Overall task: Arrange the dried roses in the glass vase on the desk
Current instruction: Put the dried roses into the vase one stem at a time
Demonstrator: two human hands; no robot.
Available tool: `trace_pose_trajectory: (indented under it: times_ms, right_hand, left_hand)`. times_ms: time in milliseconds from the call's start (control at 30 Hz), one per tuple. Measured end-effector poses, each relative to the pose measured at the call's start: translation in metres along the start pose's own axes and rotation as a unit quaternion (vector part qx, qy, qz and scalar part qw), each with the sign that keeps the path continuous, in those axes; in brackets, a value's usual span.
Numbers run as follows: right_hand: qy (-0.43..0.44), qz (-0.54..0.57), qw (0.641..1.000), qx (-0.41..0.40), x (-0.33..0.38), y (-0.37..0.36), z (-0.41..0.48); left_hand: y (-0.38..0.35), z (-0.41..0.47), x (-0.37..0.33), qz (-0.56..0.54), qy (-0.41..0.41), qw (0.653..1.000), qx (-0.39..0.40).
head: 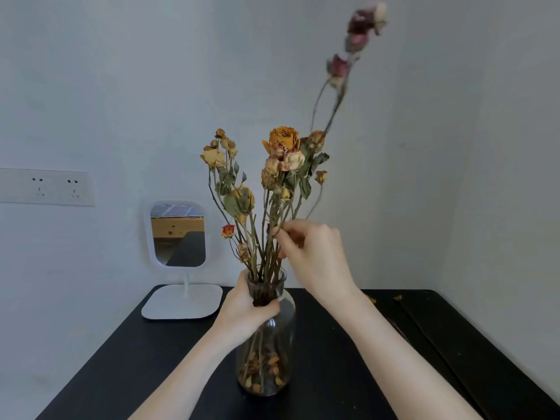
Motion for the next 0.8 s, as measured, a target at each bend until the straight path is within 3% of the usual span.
trace_pose_trajectory:
  times_ms: [167, 400, 633, 800]
  right_hand:
    - [-0.039, -0.046, 0.989, 0.135, -0.012, -0.031, -0.019]
    - [-0.021, -0.006, 1.000, 0.004, -0.004, -0.008, -0.008]
    - [-0.038, -0.059, 0.990, 0.119, -0.008, -0.030, -0.019]
    - [-0.014, -0.052, 0.998, 0.045, -0.003, -0.016, -0.015]
  left_hand:
    - [0.000, 0.001, 0.003, -0.028, 0.007, 1.000, 0.002]
    - [0.000, 0.000, 0.001, -0.008, -0.004, 1.000, -0.008]
    - [0.000, 0.001, 0.000, -0.006, -0.012, 1.000, -0.008]
    - [0.000, 0.001, 0.001, -0.002, -0.008, 1.000, -0.013]
Point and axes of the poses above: each hand's wrist, its own z-axis towards the middle knuckle, its own y-axis out of the back of the hand, x = y × z, the point moved 7 cm from there along z, towards the middle knuckle, and after that the axes turned 12 degrees about y, right-handed, at the moved point
